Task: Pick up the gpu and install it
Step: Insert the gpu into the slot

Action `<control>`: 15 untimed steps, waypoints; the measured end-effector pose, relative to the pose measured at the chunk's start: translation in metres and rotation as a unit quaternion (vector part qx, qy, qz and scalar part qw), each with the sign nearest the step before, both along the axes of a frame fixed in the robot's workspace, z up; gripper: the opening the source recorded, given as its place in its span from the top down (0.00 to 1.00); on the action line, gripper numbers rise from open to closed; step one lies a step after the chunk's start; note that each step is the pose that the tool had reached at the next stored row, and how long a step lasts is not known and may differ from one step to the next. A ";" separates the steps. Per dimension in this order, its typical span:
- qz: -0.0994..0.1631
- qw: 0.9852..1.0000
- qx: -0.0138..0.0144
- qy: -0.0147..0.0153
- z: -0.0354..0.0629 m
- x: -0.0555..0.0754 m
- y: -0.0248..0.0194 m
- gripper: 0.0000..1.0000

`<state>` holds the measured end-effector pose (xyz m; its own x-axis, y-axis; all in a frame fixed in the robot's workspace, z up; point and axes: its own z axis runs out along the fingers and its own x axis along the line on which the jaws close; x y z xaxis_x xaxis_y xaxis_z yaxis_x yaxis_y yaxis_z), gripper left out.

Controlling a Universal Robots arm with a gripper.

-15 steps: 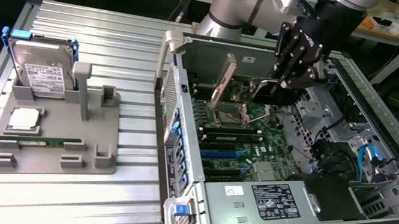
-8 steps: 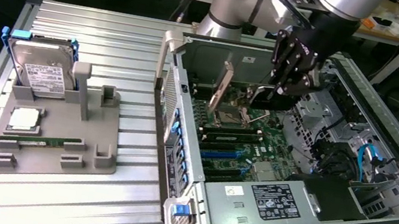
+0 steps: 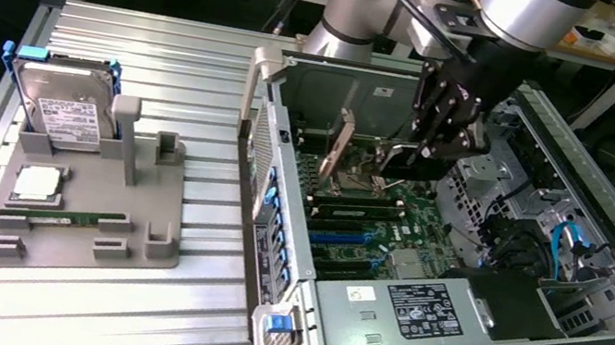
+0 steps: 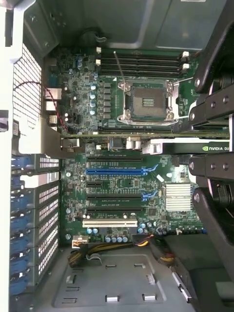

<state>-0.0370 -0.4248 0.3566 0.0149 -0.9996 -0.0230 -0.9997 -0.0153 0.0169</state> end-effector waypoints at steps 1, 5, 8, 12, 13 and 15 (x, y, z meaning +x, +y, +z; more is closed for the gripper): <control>0.000 1.000 0.000 0.000 -0.0018 0.000 -0.0006 0.73; 0.000 1.000 0.000 0.000 -0.0095 0.000 -0.0034 0.73; 0.000 1.000 0.000 0.000 -0.0134 0.000 -0.0052 0.73; 0.000 1.000 0.000 0.000 -0.0143 0.000 -0.0055 0.73; 0.000 1.000 0.000 0.000 -0.0143 0.000 -0.0055 0.73; 0.000 1.000 0.001 0.000 -0.0145 0.000 -0.0058 0.73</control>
<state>-0.0370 -0.4306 0.3421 0.0149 -0.9996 -0.0242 -0.9997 -0.0153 0.0168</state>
